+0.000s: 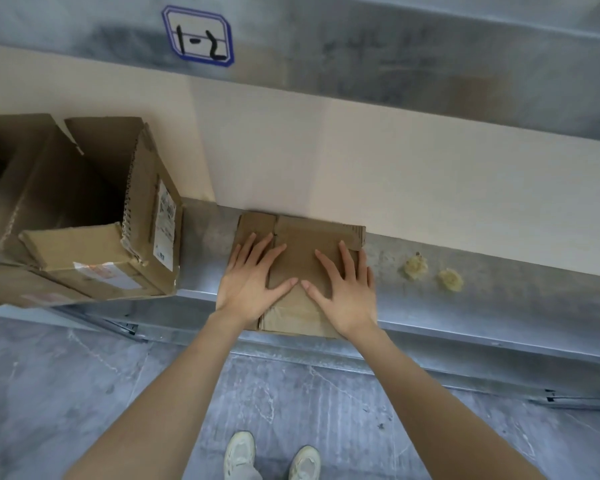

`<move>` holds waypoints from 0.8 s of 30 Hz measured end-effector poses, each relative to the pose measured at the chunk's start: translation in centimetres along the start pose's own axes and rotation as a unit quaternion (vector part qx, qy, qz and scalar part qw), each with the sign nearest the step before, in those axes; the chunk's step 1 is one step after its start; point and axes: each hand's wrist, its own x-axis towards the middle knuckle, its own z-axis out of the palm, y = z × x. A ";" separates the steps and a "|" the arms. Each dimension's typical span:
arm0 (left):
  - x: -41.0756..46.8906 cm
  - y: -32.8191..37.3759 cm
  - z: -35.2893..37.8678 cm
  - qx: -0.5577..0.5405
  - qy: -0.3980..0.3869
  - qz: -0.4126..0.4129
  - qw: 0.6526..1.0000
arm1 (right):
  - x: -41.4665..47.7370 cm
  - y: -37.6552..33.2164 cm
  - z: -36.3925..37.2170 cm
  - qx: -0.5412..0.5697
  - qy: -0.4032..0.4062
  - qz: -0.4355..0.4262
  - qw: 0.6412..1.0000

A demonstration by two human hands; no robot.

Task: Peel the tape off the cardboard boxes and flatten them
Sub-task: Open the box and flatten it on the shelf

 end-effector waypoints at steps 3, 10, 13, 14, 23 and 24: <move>0.0 0.1 -0.4 -0.028 0.004 0.000 1.000 | 0.0 0.0 -0.2 0.000 -0.004 -0.002 1.000; -1.8 -0.8 -2.5 -0.055 0.028 -0.016 0.998 | -0.2 0.1 0.1 0.073 0.048 -0.003 0.996; -3.0 -0.7 -2.8 -0.059 0.021 -0.079 0.995 | -0.9 0.2 -0.2 0.204 0.153 0.027 0.967; -3.3 -0.6 -2.9 -0.065 0.028 -0.088 0.994 | -1.1 0.5 -0.4 0.232 0.197 0.046 0.951; -3.3 -0.4 -3.7 -0.057 0.029 -0.077 0.995 | -4.2 2.0 0.0 0.190 0.133 0.075 0.970; -3.3 -0.3 -3.6 -0.052 0.019 -0.084 0.995 | -4.4 1.6 -0.1 0.200 0.125 0.075 0.969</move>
